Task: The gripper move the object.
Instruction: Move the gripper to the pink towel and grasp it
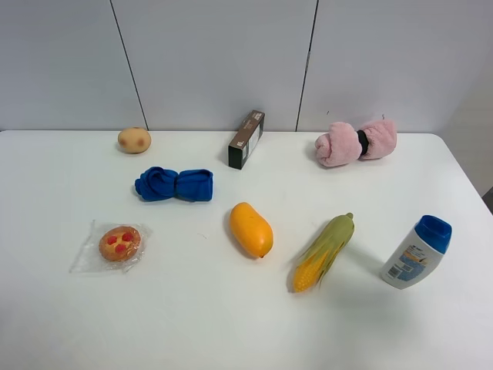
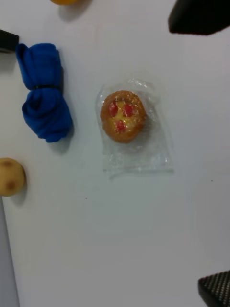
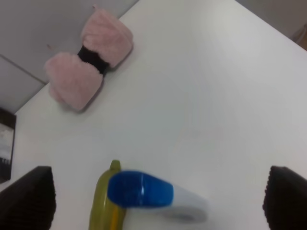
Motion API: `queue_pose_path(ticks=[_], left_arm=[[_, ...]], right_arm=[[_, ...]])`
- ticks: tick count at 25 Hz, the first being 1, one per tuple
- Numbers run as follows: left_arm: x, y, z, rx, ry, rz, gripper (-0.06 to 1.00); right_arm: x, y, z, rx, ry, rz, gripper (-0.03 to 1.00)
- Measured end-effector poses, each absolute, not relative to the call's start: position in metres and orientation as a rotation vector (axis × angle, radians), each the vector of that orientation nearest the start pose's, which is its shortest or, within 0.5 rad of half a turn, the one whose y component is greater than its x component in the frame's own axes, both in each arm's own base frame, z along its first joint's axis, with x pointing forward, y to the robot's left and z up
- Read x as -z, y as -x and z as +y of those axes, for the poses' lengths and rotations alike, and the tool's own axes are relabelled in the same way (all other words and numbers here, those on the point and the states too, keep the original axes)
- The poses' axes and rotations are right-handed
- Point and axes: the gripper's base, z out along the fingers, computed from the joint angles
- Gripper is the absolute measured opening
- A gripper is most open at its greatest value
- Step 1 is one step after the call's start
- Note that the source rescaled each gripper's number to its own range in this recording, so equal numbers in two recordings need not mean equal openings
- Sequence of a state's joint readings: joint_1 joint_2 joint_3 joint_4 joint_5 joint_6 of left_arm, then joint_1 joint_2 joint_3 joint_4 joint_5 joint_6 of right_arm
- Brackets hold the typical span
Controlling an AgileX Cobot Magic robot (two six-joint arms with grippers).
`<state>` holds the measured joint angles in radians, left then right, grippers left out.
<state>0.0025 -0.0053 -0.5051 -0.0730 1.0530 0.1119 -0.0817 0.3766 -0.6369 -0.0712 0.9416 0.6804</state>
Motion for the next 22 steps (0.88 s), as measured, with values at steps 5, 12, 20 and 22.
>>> queue_pose_path(ticks=[5, 12, 20, 22], left_arm=[[-0.279, 0.006, -0.006, 0.015, -0.114, 2.021, 1.00], [-0.279, 0.006, -0.006, 0.015, -0.114, 2.021, 1.00], [-0.279, 0.006, -0.006, 0.015, -0.114, 2.021, 1.00], [-0.279, 0.006, -0.006, 0.015, -0.114, 2.021, 1.00]], right_arm=[[-0.324, -0.124, -0.018, -0.249, -0.897, 2.027, 0.76], [-0.316, -0.219, -0.026, -0.358, -1.082, 1.923, 0.76], [-0.263, -0.277, -0.028, -0.428, -1.271, 1.944, 0.74], [-0.248, -0.290, -0.028, -0.469, -1.312, 1.932, 0.73]])
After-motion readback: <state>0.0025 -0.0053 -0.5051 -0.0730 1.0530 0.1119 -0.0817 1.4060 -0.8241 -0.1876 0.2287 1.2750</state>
